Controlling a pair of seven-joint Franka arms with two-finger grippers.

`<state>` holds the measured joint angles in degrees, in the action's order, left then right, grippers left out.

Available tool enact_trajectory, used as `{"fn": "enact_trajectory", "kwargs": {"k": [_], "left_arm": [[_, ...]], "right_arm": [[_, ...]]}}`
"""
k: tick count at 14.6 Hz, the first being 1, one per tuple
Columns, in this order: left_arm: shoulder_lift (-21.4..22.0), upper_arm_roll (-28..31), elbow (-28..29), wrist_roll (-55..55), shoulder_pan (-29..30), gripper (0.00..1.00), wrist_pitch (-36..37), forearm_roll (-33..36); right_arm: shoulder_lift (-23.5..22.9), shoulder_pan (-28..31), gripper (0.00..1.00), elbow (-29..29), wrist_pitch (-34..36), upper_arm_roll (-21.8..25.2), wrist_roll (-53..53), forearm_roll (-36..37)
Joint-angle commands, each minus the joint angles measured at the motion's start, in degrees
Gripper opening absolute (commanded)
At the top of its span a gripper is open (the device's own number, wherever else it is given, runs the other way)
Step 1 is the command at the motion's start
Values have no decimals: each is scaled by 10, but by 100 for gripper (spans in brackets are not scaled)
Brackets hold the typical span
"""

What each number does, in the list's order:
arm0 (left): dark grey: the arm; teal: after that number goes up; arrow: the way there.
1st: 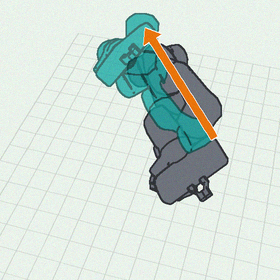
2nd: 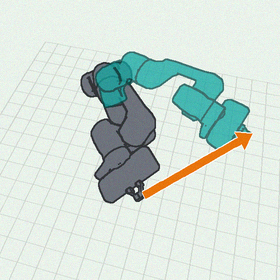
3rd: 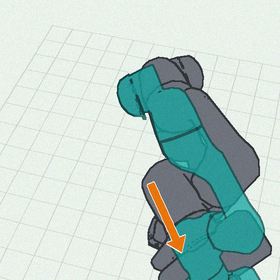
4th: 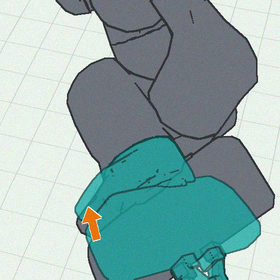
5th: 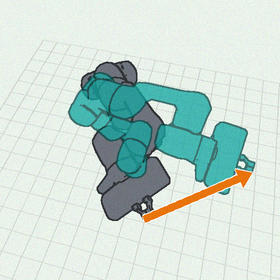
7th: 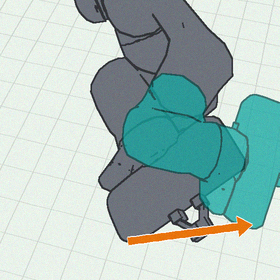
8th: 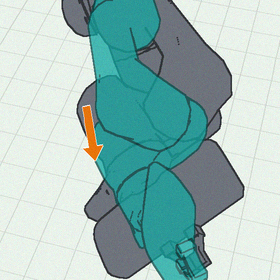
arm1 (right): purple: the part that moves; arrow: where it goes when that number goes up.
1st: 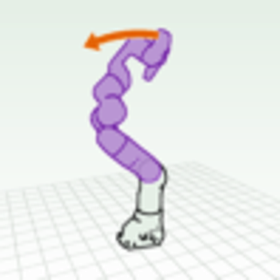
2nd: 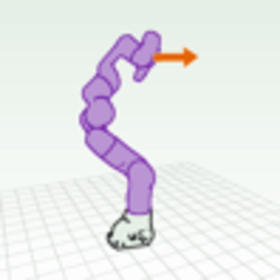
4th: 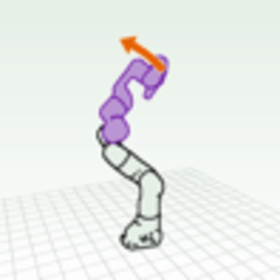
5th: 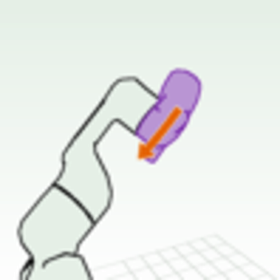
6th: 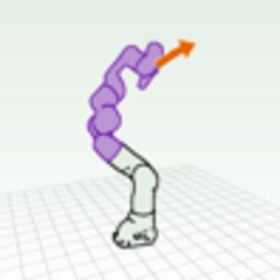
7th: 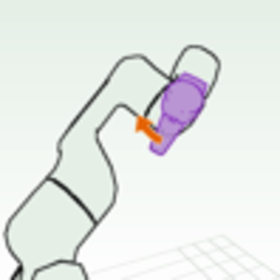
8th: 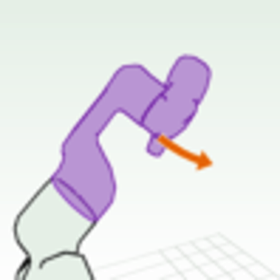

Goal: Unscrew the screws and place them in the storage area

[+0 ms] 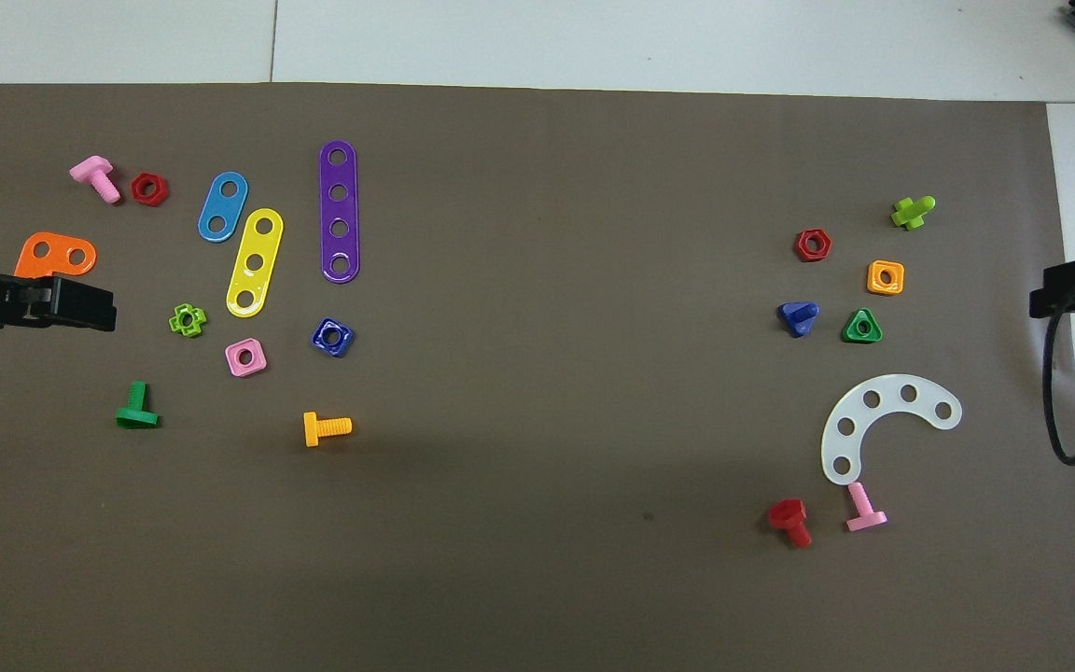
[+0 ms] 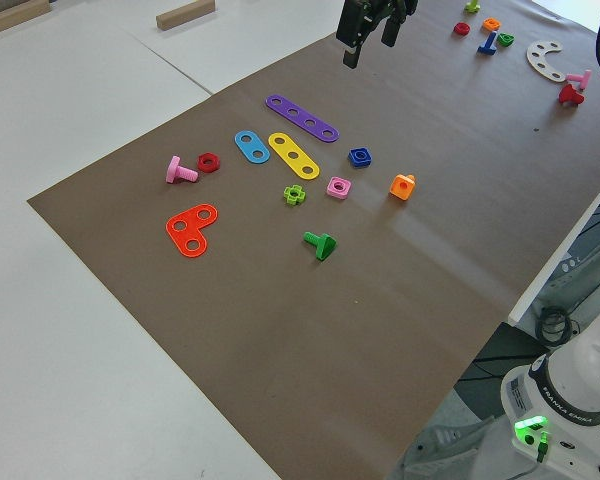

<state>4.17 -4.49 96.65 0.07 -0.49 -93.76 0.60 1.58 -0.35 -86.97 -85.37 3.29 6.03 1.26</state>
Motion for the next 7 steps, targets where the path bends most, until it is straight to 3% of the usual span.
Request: {"fn": "enact_trajectory", "kwargs": {"k": [1,7], "left_arm": [[8,-3,8,5,6,100,1,9],[7,-1,7,0,7,100,1,9]], "right_arm": [[7,0,100,-15,-2,-3,6,-7],[20,-3,100,-39,-2,-7,4,-7]]}}
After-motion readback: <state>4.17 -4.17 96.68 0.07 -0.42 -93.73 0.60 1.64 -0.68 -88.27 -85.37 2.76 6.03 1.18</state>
